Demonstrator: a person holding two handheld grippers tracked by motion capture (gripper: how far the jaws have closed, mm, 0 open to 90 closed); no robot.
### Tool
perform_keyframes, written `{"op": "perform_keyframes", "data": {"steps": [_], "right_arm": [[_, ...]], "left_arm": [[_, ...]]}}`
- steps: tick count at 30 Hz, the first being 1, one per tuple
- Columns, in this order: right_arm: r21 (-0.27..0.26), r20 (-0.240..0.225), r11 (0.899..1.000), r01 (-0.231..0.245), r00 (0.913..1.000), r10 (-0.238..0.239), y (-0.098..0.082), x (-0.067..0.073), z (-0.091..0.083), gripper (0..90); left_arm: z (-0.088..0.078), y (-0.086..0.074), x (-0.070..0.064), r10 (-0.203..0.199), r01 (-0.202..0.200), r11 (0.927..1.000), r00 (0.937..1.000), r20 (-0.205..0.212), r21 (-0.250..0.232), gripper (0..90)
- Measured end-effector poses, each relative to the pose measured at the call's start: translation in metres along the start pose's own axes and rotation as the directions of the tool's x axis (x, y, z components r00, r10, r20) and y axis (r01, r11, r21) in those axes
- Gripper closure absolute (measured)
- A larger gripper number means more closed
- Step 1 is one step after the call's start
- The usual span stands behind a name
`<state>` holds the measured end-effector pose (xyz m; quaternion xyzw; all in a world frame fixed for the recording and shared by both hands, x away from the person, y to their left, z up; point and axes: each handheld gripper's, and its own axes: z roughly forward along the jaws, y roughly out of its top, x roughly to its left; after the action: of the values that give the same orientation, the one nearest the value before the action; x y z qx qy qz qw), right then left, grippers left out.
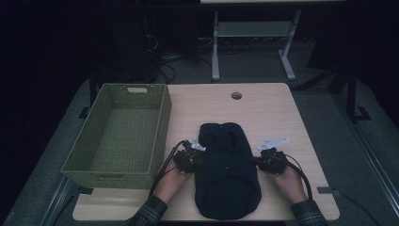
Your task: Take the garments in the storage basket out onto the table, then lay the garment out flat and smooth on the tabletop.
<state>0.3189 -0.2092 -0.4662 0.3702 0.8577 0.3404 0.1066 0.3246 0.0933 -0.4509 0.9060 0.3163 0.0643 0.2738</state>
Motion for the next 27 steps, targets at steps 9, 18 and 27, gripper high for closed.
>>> {"op": "perform_keyframes", "data": {"steps": [9,18,27], "right_arm": [[0.011,-0.020,1.000,0.008,0.9998,-0.008,-0.007,0.006,-0.007,90.0],[0.035,-0.009,0.999,-0.001,1.0000,0.001,-0.013,0.005,-0.015,90.0],[-0.028,-0.015,0.999,-0.018,0.9997,0.017,-0.010,0.000,-0.028,90.0]], "left_arm": [[-0.002,-0.003,-0.009,0.012,-0.012,0.9999,0.9997,0.022,0.006,90.0],[0.005,0.003,-0.017,0.019,-0.018,0.9998,0.9976,0.067,-0.009,90.0],[-0.001,0.009,-0.012,0.005,-0.002,0.9993,0.9961,0.088,-0.038,89.6]]}}
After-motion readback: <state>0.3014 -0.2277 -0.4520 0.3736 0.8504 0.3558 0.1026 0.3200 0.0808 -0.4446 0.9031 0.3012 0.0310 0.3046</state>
